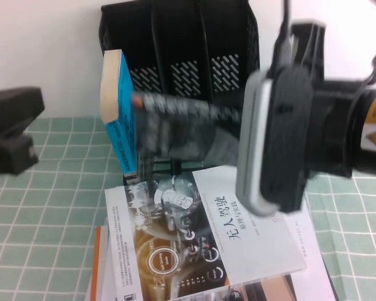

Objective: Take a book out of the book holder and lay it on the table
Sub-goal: Place the picked book on the book

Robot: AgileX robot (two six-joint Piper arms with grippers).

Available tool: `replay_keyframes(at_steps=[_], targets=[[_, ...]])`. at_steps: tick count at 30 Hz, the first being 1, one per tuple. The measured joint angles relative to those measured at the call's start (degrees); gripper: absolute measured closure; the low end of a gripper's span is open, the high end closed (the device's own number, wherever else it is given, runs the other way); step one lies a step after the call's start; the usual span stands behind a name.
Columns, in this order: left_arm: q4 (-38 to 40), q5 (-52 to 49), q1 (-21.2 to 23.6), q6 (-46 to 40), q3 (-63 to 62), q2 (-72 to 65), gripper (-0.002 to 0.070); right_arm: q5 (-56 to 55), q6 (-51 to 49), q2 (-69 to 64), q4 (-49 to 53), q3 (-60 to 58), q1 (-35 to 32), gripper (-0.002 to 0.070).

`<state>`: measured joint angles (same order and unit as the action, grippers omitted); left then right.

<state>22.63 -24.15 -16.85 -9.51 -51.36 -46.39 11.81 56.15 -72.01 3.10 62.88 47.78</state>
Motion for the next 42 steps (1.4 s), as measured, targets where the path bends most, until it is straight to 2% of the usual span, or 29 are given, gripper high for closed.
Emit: replay_keyframes(at_steps=[2,5,10,16,22,31,40,42], targets=[[0.0,2.49,0.0,0.74,3.89,2.83,0.0678,5.52,0.77,-0.12,0.41,-0.78,0.11,0.0545],[0.0,6.77,0.0,0.98,9.38,6.34,0.0678,7.01,4.06,-0.54,1.13,-3.06,1.64,0.0545],[0.82,11.52,0.0,1.05,14.87,9.77,0.0678,2.08,7.1,-3.27,1.13,-5.71,5.68,0.0545],[1.38,12.2,0.0,1.11,15.98,9.99,0.0678,-6.9,10.91,-7.61,1.13,-5.71,6.73,0.0545],[1.49,12.2,0.0,1.11,15.98,9.99,0.0678,-5.18,11.59,-10.06,0.82,-5.71,6.82,0.0545],[1.49,12.2,0.0,1.11,15.98,9.99,0.0678,6.31,9.52,-10.64,-6.4,-5.71,6.82,0.0545],[2.17,12.2,0.0,1.19,15.98,9.99,0.0678,8.03,10.23,-15.4,-17.89,-5.71,6.82,0.0545],[2.41,12.2,0.0,1.19,15.98,9.99,0.0678,8.41,10.35,-15.87,-19.64,-5.59,6.82,0.0525]])
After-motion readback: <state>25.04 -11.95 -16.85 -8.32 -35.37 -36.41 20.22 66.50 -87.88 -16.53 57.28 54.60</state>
